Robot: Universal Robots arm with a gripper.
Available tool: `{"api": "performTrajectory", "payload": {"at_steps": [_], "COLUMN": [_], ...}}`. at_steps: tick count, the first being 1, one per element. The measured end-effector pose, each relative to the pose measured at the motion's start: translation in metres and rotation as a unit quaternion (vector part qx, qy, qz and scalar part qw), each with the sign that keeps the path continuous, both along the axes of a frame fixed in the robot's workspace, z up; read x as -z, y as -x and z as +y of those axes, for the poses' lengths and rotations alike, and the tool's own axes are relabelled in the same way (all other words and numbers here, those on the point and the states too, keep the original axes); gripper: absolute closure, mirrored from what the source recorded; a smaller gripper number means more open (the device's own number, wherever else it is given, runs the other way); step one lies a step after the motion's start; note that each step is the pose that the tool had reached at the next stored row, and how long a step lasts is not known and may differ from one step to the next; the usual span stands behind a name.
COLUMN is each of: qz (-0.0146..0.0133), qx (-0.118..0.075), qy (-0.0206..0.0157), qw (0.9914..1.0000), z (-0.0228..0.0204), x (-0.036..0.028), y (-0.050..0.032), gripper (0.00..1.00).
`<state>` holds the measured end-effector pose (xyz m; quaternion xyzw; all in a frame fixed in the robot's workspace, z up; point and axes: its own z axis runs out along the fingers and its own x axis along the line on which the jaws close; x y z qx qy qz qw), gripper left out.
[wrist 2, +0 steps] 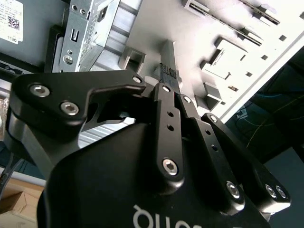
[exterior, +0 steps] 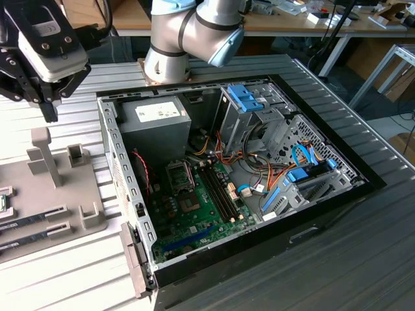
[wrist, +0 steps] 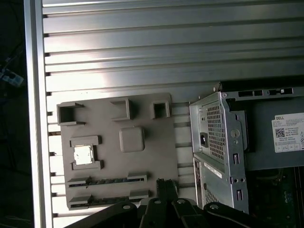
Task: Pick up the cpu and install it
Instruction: 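Reach for the cpu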
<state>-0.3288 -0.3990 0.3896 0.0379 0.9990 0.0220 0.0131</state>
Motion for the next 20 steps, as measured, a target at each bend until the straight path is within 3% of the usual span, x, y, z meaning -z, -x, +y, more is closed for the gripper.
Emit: {"api": "performTrajectory", "payload": {"at_steps": [20], "qz": [0.0000], "qx": [0.000], "qy": [0.0000], "qw": [1.00000], "z": [0.0000], "x": [0.0002], "y": [0.0134], "gripper": [0.89]}}
